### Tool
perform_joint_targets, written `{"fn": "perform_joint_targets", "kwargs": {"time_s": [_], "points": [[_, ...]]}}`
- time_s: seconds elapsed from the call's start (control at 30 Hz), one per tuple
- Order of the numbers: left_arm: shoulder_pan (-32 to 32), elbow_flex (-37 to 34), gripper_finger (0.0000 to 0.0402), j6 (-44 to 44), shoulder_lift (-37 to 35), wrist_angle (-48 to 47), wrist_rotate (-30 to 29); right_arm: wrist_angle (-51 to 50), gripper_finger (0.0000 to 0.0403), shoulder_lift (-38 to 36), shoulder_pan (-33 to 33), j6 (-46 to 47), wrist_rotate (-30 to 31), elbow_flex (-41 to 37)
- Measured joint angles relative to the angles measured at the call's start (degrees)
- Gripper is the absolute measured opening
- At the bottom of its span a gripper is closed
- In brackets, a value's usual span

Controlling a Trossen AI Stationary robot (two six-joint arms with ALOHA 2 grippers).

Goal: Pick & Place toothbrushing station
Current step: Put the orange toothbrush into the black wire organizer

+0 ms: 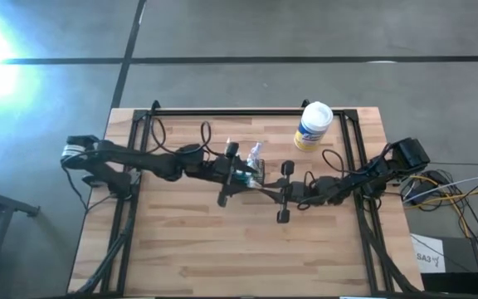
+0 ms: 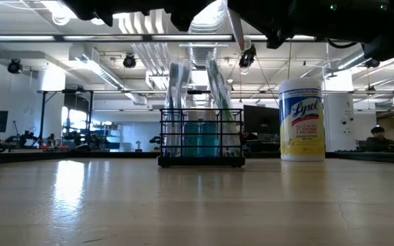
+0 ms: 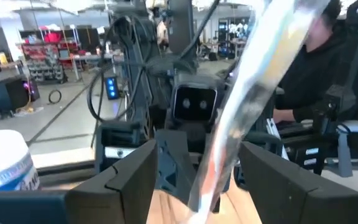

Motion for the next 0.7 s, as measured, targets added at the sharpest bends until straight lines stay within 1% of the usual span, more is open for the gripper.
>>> {"fn": "perform_joint_targets", "kwargs": {"time_s": [0.1,0.27,0.37,0.47,0.53,0.67,0.7], "points": [[0.0,1.1,0.0232,0.0,1.8,-0.2,0.0,0.0,0.0023,0.0,0.0,-0.1,0.0,0.0],[0.0,1.9,0.0231,0.0,2.6,-0.3,0.0,0.0,0.0023,0.0,0.0,-0.2,0.0,0.0],[-0.1,1.9,0.0212,0.5,2.5,-0.3,0.5,0.0,0.0023,0.0,0.0,-0.2,0.0,0.0],[-0.1,1.9,0.0169,0.4,2.3,-0.1,0.8,0.0,0.0023,0.0,0.0,-0.2,0.0,0.0],[-0.1,1.9,0.0130,0.5,2.3,-0.7,1.4,0.0,0.0023,0.0,0.0,-0.2,-0.1,0.0],[-0.1,1.9,0.0037,1.6,2.4,-1.6,4.9,-0.3,0.0023,0.0,0.0,0.0,-0.4,0.2],[0.0,1.9,0.0023,1.8,2.4,-1.7,5.6,-0.6,0.0023,0.0,0.0,0.1,-0.4,0.4]]}}
